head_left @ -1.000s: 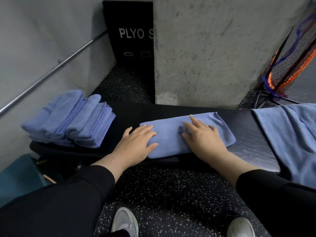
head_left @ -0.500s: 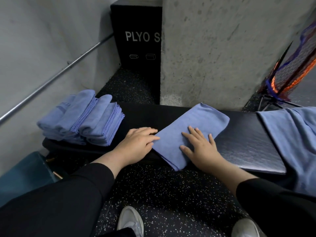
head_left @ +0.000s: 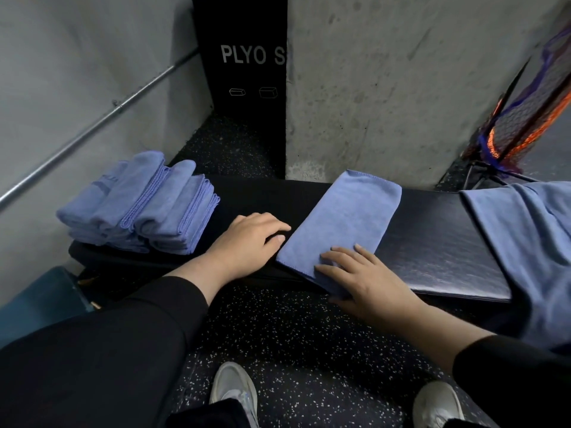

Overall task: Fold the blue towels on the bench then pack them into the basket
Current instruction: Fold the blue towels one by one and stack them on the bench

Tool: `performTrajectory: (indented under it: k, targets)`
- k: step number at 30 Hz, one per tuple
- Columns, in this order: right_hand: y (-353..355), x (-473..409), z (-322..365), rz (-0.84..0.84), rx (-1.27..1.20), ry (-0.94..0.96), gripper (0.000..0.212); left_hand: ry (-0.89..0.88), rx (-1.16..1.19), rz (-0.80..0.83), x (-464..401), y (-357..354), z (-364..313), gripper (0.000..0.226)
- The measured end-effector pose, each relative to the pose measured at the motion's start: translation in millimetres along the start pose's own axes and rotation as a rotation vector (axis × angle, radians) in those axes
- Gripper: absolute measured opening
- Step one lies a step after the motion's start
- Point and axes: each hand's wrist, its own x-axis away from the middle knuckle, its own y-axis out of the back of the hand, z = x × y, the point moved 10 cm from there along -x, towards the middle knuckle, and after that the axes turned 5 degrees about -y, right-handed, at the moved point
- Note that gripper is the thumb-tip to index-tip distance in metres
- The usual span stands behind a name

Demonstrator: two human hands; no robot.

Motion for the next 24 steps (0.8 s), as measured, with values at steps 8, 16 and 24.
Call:
performTrajectory:
  k: [8, 16, 24]
  targets:
    - [47.8, 7.4, -55.1, -0.092, -0.588, -0.506, 0.009, -0.157, -0.073, 0.183, -4.7, -35.1, -45.2, 0.069]
    - [70.5, 27.7, -87.4, -0.196, -1.020, -0.557, 0.015, 0.129, 0.670, 0.034, -20.5, -18.7, -52.2, 0.021]
    - [55.4, 29.9, -103.8, -0.108, -1.007, -0.637, 0.008, 0.264, 0.754, -0.022, -33.2, -25.0, -49.8, 0.016]
